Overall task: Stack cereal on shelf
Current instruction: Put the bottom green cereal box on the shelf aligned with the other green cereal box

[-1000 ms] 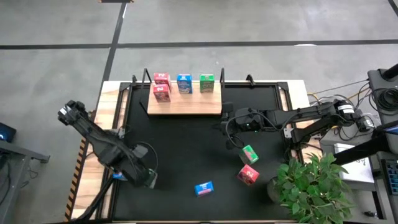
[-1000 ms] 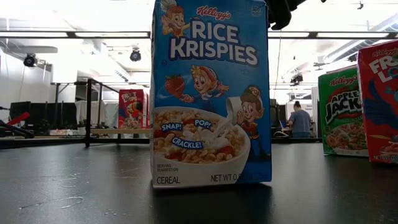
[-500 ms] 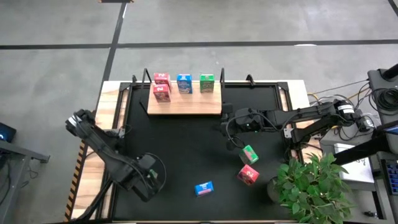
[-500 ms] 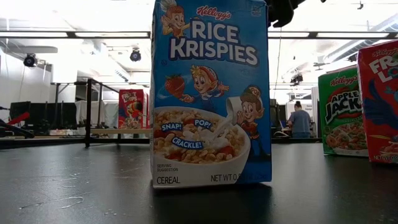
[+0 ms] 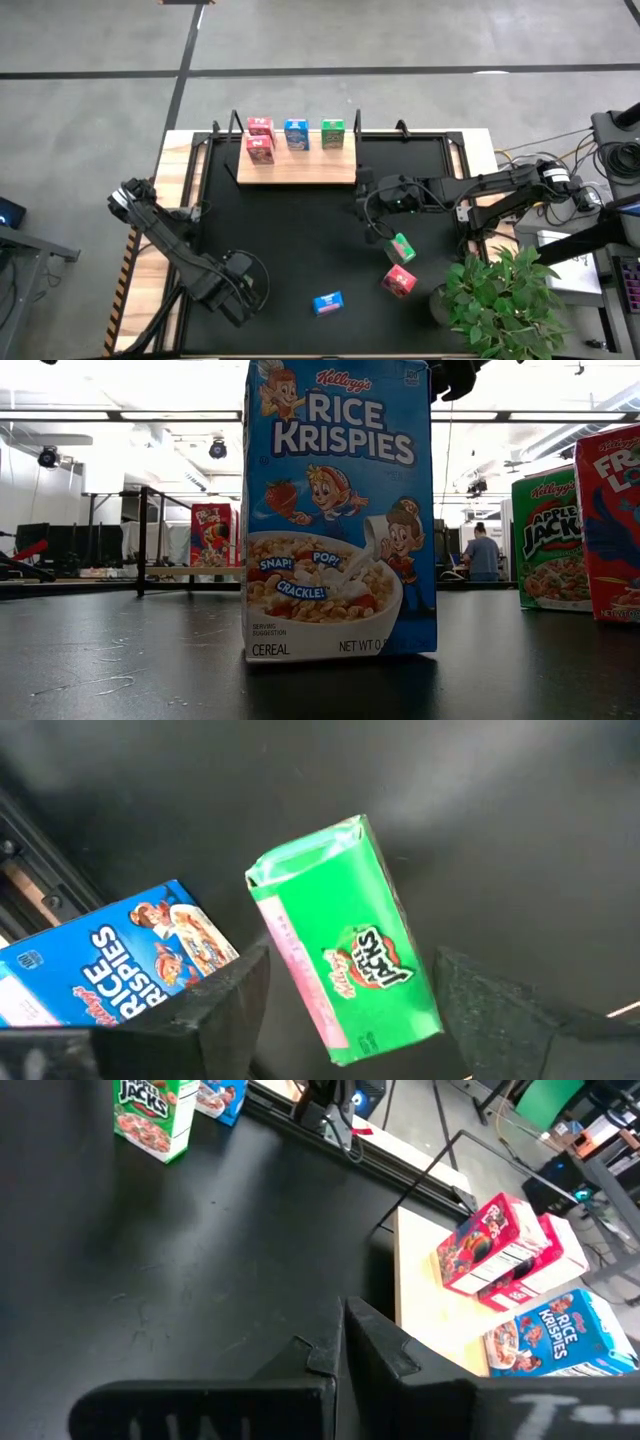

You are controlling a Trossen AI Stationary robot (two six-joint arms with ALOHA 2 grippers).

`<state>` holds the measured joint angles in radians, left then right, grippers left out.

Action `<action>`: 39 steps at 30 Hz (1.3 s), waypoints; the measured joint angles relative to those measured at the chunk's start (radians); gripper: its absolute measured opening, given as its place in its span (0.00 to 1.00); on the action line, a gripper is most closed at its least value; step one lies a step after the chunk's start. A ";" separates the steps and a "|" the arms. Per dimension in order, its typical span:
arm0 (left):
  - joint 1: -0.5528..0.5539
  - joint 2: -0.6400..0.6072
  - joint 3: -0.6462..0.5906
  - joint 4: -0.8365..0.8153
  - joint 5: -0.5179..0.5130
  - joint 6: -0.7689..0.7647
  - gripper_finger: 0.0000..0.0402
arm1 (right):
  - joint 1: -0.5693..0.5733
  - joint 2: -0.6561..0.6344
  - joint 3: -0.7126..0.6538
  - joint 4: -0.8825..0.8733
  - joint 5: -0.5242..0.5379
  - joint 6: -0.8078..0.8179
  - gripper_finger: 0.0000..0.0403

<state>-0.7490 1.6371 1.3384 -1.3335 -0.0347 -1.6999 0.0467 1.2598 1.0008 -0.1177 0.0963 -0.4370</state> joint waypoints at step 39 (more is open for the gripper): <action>0.786 -0.005 0.237 0.310 -0.458 1.775 0.34 | 0.003 0.000 -0.002 -0.044 0.001 0.021 0.02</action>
<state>0.0369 1.6321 1.5758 -1.0236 -0.4926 0.0749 0.0502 1.2598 0.9985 -0.1616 0.0971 -0.4156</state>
